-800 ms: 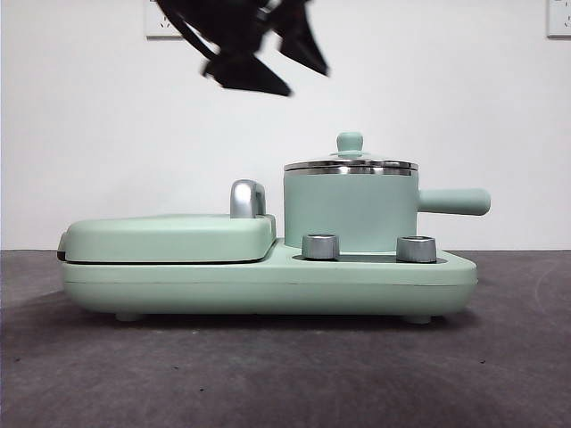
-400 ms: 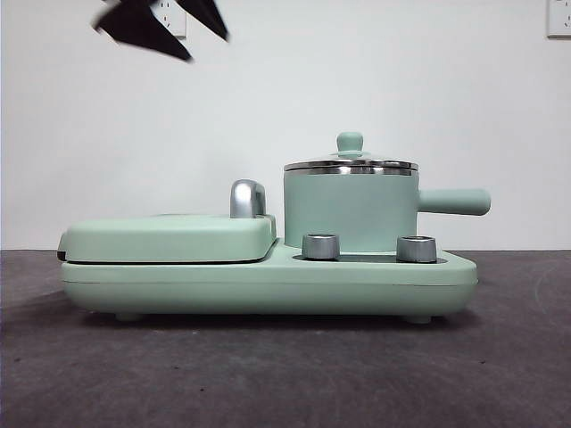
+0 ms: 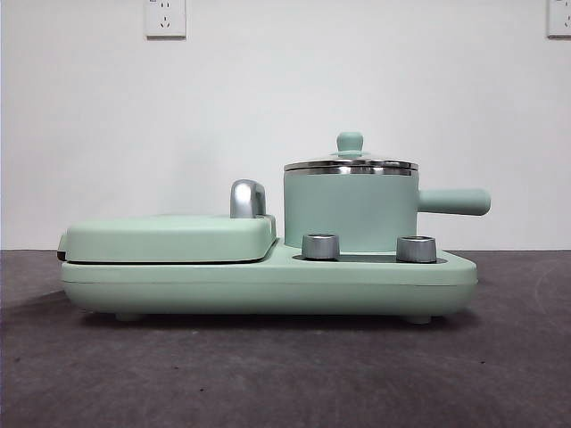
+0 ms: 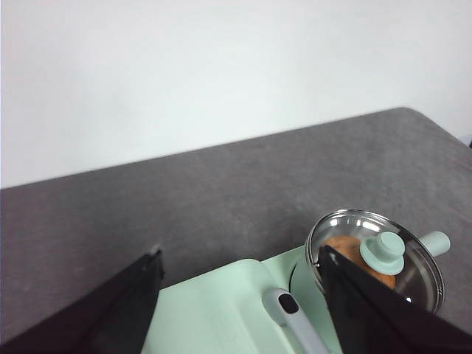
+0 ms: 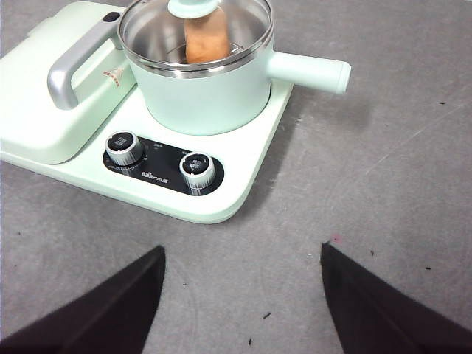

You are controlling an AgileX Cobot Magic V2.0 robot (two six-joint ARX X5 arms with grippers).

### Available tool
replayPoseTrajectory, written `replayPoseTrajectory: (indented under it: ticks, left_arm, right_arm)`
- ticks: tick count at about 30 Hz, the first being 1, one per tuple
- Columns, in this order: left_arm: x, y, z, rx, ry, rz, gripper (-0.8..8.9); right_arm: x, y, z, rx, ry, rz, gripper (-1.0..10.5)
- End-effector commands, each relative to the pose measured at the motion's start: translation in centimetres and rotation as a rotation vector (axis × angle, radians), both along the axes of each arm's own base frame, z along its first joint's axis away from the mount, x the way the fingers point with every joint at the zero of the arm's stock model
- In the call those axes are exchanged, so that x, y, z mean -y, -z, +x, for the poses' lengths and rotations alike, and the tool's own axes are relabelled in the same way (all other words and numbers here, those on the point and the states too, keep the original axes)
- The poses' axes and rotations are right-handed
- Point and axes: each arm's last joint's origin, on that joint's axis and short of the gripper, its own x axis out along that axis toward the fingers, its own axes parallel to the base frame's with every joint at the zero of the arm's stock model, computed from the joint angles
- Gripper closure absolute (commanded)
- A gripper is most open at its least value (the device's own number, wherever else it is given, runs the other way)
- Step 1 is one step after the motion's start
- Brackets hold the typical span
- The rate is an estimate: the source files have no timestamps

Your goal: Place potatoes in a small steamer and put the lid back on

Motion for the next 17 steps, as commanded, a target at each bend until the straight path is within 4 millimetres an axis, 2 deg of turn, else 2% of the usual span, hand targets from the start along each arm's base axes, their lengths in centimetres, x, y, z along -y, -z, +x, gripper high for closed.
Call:
replayPoseTrajectory:
  ticks: [1, 7, 17]
  left_arm:
    - [-0.7, 0.0, -1.8, 0.017, -0.007, -0.004, 4.75]
    - [-2.1, 2.5, -6.5, 0.006, -0.047, -0.029, 4.75]
    - [-3.4, 9.1, -14.2, -0.063, -0.102, -0.146, 4.75]
  right_arm:
    - [-0.1, -0.2, 0.1, 0.009, -0.001, 0.014, 6.2]
    - [-0.1, -0.2, 0.1, 0.009, -0.001, 0.014, 6.2]
    - [-0.1, -0.2, 0.1, 0.009, -0.001, 0.014, 6.2]
